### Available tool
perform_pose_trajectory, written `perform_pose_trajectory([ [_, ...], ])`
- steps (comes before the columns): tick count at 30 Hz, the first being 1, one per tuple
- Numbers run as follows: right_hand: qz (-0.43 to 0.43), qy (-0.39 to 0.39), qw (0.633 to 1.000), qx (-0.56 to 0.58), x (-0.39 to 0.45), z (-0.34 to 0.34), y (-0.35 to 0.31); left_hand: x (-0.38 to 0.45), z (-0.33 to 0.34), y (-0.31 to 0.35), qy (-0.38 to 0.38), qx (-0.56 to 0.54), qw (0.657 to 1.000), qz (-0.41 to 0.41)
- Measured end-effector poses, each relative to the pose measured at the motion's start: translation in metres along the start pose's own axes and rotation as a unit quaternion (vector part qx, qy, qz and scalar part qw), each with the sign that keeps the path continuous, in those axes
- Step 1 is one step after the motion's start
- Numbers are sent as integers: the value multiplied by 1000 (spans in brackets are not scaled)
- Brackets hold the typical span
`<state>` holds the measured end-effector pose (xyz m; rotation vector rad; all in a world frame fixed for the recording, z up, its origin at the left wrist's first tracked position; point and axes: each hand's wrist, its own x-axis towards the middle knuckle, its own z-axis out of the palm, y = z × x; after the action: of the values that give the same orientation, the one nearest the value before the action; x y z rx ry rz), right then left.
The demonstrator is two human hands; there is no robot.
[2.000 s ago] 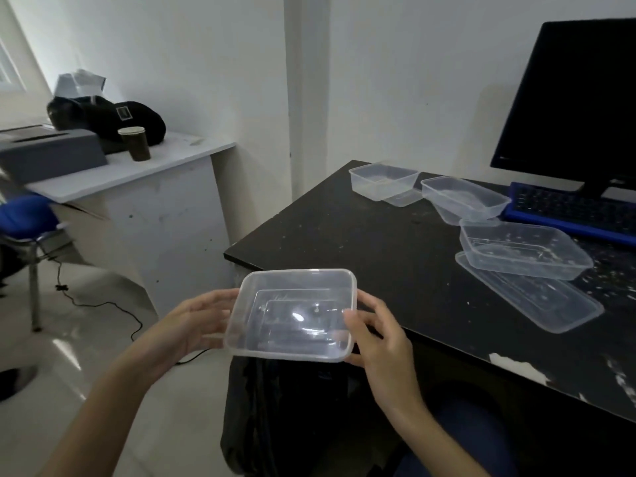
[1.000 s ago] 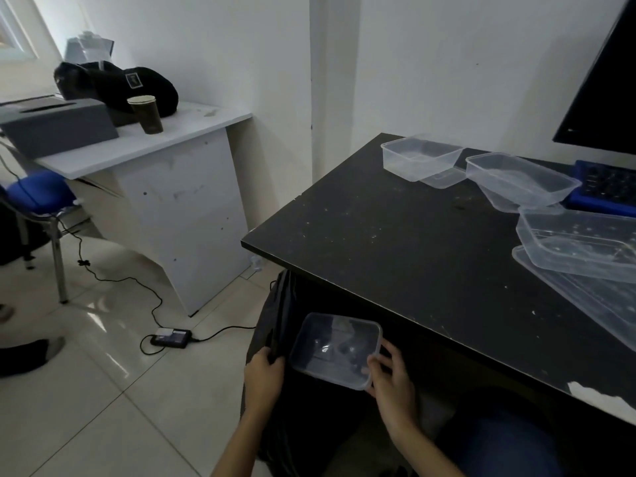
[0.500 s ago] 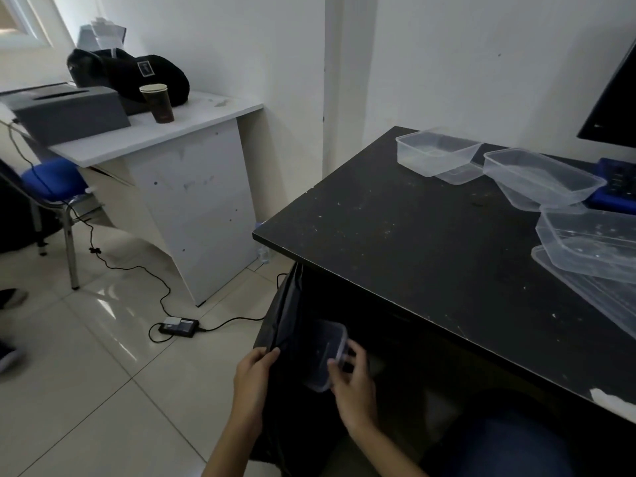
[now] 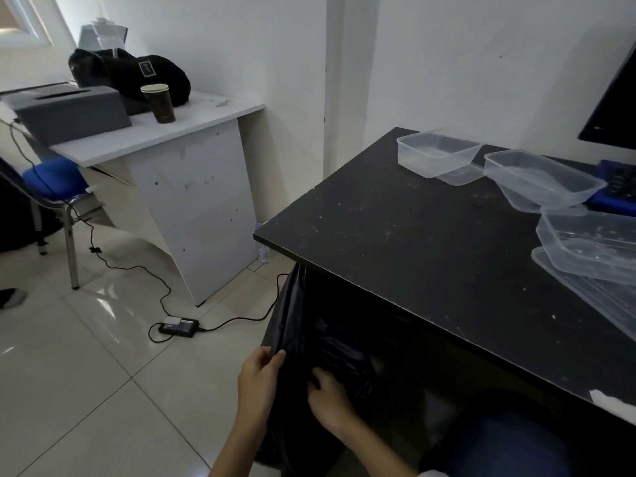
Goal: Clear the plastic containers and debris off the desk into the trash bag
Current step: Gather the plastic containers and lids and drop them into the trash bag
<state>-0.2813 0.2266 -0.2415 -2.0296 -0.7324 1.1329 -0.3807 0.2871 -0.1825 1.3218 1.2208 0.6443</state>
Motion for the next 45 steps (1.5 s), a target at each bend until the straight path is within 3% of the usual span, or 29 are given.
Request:
perform_pose_trajectory([
  [5, -49, 42, 997, -29, -6, -24, -3, -3, 6, -2, 30, 111, 992, 48],
  [15, -129, 104, 986, -11, -67, -90, -32, -24, 29, 40, 5, 191, 957, 218],
  [21, -198, 161, 967, -28, -142, -135, -61, -58, 41, 100, 6, 158, 922, 354],
  [25, -236, 244, 940, -37, -182, -168, -68, -76, 69, 143, -27, 124, 906, 405],
  [29, -225, 329, 916, -43, -202, -211, -61, -82, 118, 177, -86, 97, 904, 407],
  [35, -155, 426, 891, -11, -200, -292, -39, -77, 208, 207, -165, 87, 919, 347],
  [40, -108, 540, 834, -30, -182, -356, -22, -77, 264, 222, -208, 85, 929, 294],
  [45, 10, 528, 849, -6, -166, -392, -10, -73, 290, 223, -229, 96, 932, 264],
])
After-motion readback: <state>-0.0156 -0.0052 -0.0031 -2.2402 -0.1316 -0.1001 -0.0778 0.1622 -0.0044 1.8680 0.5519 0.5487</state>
